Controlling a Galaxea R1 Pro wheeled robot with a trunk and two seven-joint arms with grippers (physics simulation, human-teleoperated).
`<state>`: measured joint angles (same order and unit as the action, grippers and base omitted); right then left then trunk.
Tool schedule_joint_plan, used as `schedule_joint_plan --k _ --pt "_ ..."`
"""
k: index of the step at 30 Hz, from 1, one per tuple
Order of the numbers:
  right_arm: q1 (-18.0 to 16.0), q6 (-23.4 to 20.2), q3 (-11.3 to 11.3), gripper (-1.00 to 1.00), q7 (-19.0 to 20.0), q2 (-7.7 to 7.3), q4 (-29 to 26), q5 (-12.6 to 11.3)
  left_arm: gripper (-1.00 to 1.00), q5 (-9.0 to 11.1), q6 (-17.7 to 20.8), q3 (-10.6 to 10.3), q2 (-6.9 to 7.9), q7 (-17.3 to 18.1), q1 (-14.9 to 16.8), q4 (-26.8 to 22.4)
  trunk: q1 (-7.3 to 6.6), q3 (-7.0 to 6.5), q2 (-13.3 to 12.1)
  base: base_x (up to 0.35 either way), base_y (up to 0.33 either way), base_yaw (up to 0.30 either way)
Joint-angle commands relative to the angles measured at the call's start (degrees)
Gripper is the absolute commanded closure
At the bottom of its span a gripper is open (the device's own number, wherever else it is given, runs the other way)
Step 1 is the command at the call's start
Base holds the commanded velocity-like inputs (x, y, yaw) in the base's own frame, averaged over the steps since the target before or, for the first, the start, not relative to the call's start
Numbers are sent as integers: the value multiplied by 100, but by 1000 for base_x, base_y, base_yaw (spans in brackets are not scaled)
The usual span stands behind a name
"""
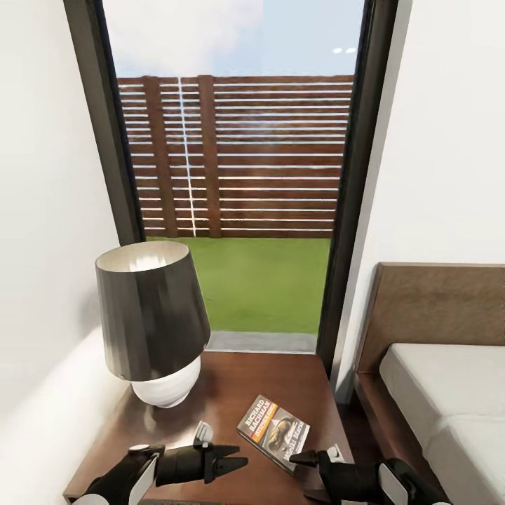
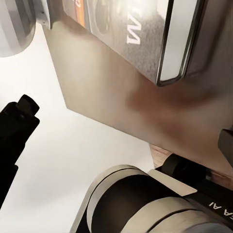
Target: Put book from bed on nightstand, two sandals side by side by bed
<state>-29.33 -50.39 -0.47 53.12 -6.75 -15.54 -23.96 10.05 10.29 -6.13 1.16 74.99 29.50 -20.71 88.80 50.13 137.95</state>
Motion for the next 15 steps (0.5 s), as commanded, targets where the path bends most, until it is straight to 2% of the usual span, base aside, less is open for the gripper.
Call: schedule_joint_plan --k 1,4,15 --pt "-2 -23 -5 -100 14 1 -1 5 -100 58 60 -47 7 5 3 -3 -1 6 3 0 0 0" --pt "-2 -23 -4 -100 14 0 -1 5 -100 58 60 -49 7 -1 3 -3 -1 6 3 0 0 0" --pt "-2 15 -5 -100 19 -2 -1 5 -100 58 61 -52 7 -2 4 -3 -243 -192 -439 0 0 0"
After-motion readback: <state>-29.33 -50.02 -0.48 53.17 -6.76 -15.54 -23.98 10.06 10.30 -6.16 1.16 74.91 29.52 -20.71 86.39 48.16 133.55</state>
